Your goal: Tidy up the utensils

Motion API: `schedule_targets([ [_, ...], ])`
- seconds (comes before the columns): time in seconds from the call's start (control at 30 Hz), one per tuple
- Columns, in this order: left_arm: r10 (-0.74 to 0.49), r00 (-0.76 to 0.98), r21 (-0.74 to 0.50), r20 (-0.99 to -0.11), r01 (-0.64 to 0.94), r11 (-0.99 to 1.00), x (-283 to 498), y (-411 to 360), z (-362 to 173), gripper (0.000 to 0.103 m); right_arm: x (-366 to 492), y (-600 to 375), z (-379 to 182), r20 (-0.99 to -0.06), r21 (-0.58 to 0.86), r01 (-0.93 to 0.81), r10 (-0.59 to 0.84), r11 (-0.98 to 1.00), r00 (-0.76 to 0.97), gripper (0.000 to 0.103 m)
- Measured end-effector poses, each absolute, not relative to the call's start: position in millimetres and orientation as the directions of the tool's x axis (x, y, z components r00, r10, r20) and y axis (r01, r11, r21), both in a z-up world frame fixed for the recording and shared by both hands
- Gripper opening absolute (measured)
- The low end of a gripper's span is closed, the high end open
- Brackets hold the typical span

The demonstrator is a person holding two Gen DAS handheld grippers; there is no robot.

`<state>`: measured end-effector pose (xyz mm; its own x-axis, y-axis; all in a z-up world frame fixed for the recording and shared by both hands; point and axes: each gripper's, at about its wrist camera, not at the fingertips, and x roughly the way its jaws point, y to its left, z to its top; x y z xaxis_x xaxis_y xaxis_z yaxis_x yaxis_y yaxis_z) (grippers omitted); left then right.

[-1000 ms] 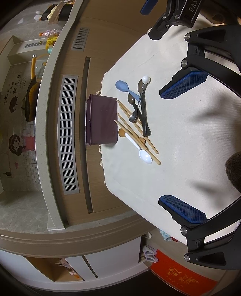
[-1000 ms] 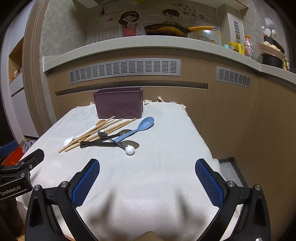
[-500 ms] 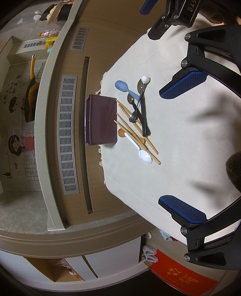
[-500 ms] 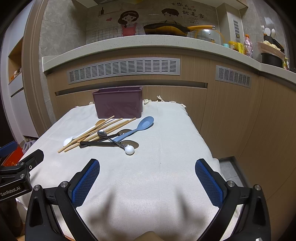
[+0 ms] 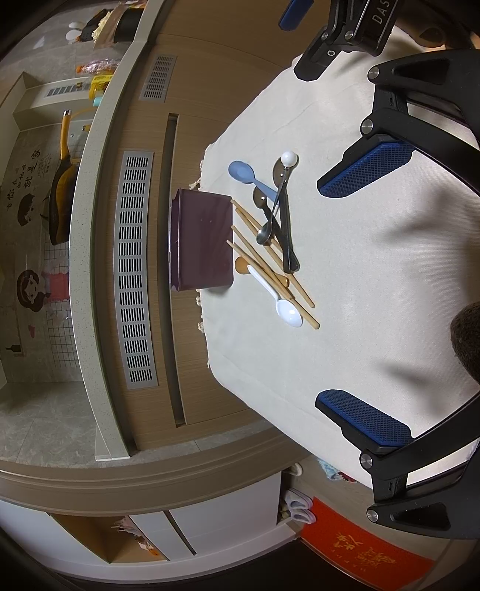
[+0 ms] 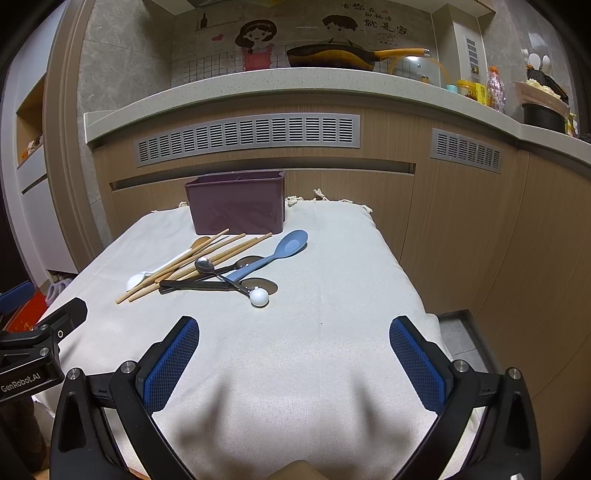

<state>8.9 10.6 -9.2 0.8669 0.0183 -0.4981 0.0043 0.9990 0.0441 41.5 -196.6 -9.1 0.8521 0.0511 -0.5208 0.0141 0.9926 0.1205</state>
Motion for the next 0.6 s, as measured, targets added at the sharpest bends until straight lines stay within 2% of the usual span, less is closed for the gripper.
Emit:
schedule_targets([
  [0.6,0.01,0.855,0.041,-0.518,0.012,0.999,11.0,10.2,-13.6,0.103,44.1,-195.1,-11.0,-0.521,0.12,0.014,0.051,0.993,0.852,0.103],
])
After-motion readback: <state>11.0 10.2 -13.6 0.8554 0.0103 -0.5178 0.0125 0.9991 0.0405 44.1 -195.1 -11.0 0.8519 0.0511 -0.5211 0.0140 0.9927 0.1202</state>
